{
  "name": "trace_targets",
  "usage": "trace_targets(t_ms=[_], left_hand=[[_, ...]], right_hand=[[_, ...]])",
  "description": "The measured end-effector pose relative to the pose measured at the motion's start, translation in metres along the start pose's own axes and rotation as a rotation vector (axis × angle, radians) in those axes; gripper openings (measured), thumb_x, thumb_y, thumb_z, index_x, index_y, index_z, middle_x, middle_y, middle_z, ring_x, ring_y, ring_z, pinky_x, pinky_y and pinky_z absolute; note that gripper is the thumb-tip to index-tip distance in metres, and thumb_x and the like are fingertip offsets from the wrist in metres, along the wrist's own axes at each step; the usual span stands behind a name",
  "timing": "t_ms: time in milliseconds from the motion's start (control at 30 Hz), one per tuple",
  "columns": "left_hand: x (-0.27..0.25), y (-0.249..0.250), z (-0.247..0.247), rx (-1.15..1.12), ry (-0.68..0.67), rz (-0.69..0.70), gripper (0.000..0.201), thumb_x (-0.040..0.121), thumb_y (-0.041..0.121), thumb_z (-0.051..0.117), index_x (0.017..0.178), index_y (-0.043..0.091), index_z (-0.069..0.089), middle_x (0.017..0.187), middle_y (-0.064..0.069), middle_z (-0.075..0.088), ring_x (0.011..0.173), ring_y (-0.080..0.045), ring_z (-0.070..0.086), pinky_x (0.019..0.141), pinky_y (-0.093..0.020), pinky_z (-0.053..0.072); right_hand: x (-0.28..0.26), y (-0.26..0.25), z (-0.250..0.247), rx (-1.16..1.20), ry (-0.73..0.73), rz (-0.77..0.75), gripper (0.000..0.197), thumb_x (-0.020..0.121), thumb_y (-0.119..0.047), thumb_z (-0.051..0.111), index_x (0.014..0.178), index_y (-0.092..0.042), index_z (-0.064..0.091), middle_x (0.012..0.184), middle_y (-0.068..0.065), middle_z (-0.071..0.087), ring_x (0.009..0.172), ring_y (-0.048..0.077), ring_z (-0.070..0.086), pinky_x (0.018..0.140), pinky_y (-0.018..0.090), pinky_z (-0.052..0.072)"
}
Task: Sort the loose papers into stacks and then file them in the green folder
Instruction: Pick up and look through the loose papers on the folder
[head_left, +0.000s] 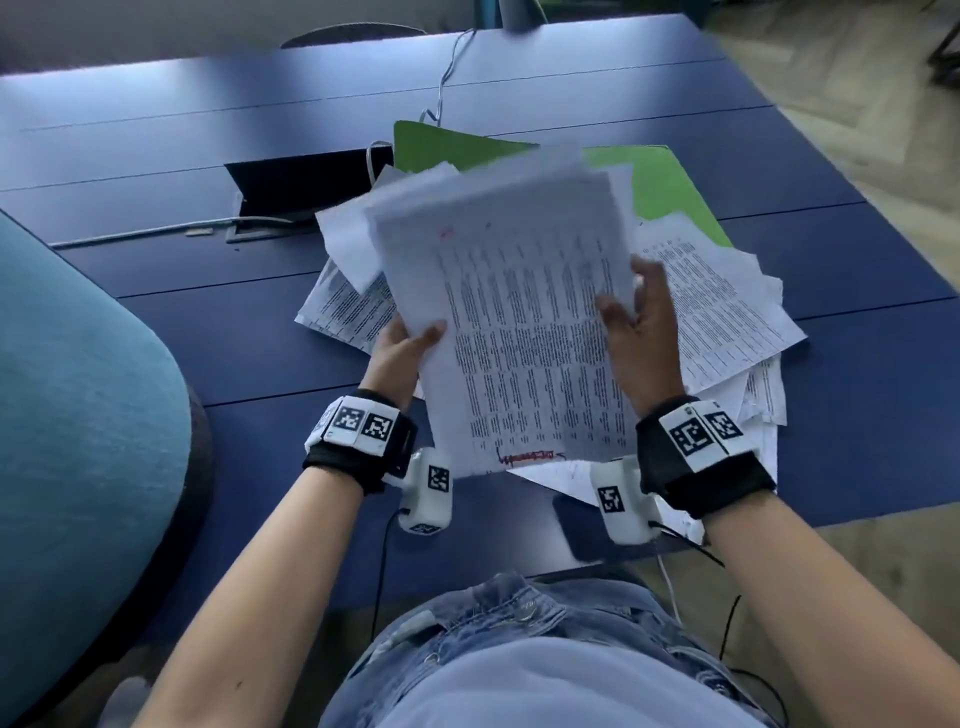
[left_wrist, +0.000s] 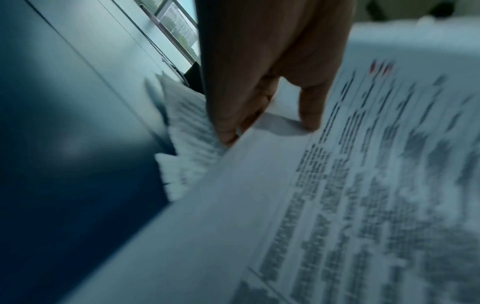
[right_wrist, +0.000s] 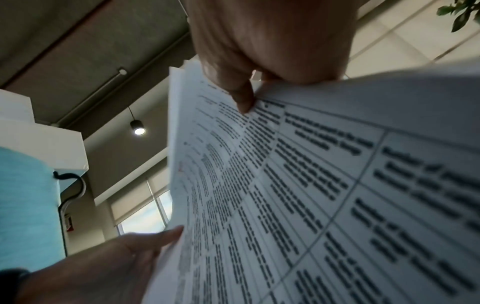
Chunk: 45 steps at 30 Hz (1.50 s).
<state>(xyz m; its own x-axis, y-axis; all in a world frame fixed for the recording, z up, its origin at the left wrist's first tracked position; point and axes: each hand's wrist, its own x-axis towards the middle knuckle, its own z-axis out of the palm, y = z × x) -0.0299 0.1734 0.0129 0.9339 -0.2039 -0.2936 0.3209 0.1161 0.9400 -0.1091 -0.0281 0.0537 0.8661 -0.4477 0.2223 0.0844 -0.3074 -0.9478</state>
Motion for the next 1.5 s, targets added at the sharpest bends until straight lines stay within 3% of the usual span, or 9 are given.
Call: trace_targets(t_ms=[233, 333, 500, 667, 833, 967, 1167, 1267, 1500], left_hand=[[-0.015, 0.076, 0.032, 0.036, -0.013, 0.450, 0.018, 0.086, 0.001, 0.057, 0.097, 0.016, 0.056, 0.089, 0.007, 0.070, 0.086, -0.016, 0.066, 0.085, -0.038, 0.056], [-0.018, 0.085, 0.031, -0.015, 0.010, 0.524, 0.024, 0.086, 0.003, 0.059, 0.110, 0.005, 0.055, 0.099, -0.001, 0.070, 0.095, -0.020, 0.066, 0.087, -0.039, 0.055], [-0.014, 0.062, 0.014, -0.076, 0.000, 0.403, 0.072, 0.060, 0.026, 0.079, 0.117, -0.006, 0.049, 0.101, -0.012, 0.066, 0.088, -0.017, 0.067, 0.079, -0.034, 0.057], [-0.007, 0.055, 0.016, -0.012, -0.092, 0.404, 0.012, 0.088, 0.003, 0.052, 0.098, 0.009, 0.056, 0.083, 0.008, 0.074, 0.078, -0.006, 0.069, 0.069, -0.022, 0.055], [-0.007, 0.084, 0.018, -0.041, -0.162, 0.518, 0.019, 0.089, 0.016, 0.053, 0.107, 0.010, 0.049, 0.098, 0.005, 0.070, 0.094, -0.014, 0.065, 0.090, -0.040, 0.052], [-0.001, 0.063, 0.007, 0.041, -0.126, 0.380, 0.054, 0.075, 0.036, 0.068, 0.116, 0.006, 0.049, 0.109, -0.006, 0.065, 0.101, -0.019, 0.062, 0.091, -0.037, 0.053], [0.001, 0.049, 0.004, 0.170, -0.113, 0.374, 0.025, 0.095, -0.003, 0.036, 0.116, 0.007, 0.043, 0.081, 0.020, 0.072, 0.078, 0.004, 0.066, 0.072, -0.017, 0.054], [0.001, 0.081, 0.006, 0.104, -0.101, 0.504, 0.035, 0.088, 0.006, 0.042, 0.122, 0.002, 0.040, 0.089, 0.016, 0.072, 0.086, -0.003, 0.065, 0.086, -0.030, 0.054], [0.003, 0.077, -0.009, 0.089, -0.155, 0.434, 0.020, 0.089, 0.011, 0.052, 0.110, 0.008, 0.051, 0.091, 0.012, 0.073, 0.086, -0.004, 0.067, 0.079, -0.025, 0.055]], right_hand=[[0.025, -0.030, -0.003, 0.191, 0.272, -0.122, 0.029, 0.086, -0.002, 0.053, 0.114, -0.006, 0.045, 0.092, -0.011, 0.057, 0.080, -0.012, 0.057, 0.079, 0.018, 0.048], [0.026, -0.041, -0.003, 0.235, 0.303, -0.170, 0.025, 0.086, -0.005, 0.055, 0.096, -0.024, 0.043, 0.092, -0.011, 0.055, 0.081, -0.011, 0.055, 0.080, 0.024, 0.048], [0.011, -0.019, 0.006, 0.234, 0.203, -0.083, 0.023, 0.084, -0.018, 0.058, 0.094, -0.027, 0.039, 0.092, -0.014, 0.053, 0.085, -0.002, 0.055, 0.082, 0.028, 0.047], [0.015, -0.016, 0.016, 0.221, 0.207, -0.048, 0.010, 0.084, -0.019, 0.049, 0.087, -0.026, 0.041, 0.087, -0.011, 0.052, 0.072, -0.016, 0.052, 0.072, 0.015, 0.046], [0.028, -0.037, 0.006, 0.284, 0.274, -0.165, 0.018, 0.092, -0.013, 0.043, 0.086, -0.025, 0.031, 0.087, -0.005, 0.044, 0.082, 0.006, 0.049, 0.079, 0.029, 0.044], [0.020, -0.018, 0.010, 0.248, 0.172, -0.038, 0.015, 0.094, -0.011, 0.045, 0.103, -0.011, 0.032, 0.097, -0.009, 0.048, 0.081, -0.013, 0.054, 0.078, 0.015, 0.047], [0.015, -0.019, 0.020, 0.152, 0.170, 0.124, 0.045, 0.091, -0.027, 0.043, 0.129, -0.004, 0.037, 0.131, 0.011, 0.049, 0.116, 0.021, 0.052, 0.100, 0.032, 0.044], [0.028, -0.042, 0.018, 0.265, 0.233, 0.069, 0.053, 0.098, -0.010, 0.038, 0.142, 0.003, 0.013, 0.123, -0.013, 0.037, 0.109, -0.009, 0.043, 0.088, 0.001, 0.035], [0.018, -0.026, 0.031, 0.286, 0.188, 0.082, 0.029, 0.091, -0.018, 0.052, 0.113, -0.023, 0.034, 0.109, -0.016, 0.047, 0.086, -0.018, 0.051, 0.088, 0.015, 0.041]])
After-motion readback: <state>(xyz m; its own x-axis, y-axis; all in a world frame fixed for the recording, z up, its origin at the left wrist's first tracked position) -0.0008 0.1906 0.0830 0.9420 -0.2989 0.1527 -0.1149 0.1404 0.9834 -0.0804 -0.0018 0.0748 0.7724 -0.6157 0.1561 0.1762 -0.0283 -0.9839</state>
